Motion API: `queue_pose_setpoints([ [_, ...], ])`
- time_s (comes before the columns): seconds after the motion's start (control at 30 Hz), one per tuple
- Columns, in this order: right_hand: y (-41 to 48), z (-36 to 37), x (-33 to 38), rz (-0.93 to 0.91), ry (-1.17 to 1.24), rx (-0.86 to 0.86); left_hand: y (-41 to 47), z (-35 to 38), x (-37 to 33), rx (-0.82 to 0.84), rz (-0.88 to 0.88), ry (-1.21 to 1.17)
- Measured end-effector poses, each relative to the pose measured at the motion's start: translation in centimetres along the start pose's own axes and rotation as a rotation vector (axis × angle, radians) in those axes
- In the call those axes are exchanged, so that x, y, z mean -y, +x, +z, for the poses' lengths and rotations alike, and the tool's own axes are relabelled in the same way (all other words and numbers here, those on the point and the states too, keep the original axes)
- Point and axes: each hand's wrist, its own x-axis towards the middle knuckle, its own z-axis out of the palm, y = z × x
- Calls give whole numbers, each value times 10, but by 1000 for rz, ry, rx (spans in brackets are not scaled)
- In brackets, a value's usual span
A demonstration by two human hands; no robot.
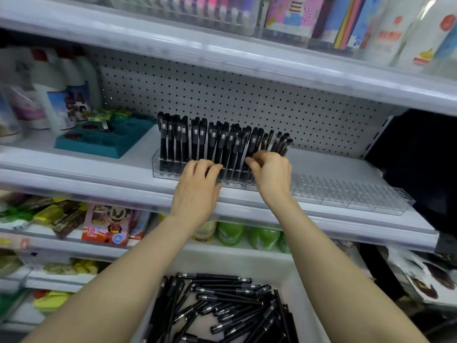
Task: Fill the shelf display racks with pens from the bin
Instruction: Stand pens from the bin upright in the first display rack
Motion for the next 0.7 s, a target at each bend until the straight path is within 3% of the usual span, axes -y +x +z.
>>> queue_pose_setpoints([
  [0.3, -1, 6, -2, 64, 3, 7, -2, 1, 0, -23, -2, -13],
  [0.47, -4, 5, 2, 77, 19, 12, -5, -5, 1, 47, 14, -31],
  [0.7, -60, -9, -8, 70, 127, -24, -68, -26, -11, 101, -8, -200],
])
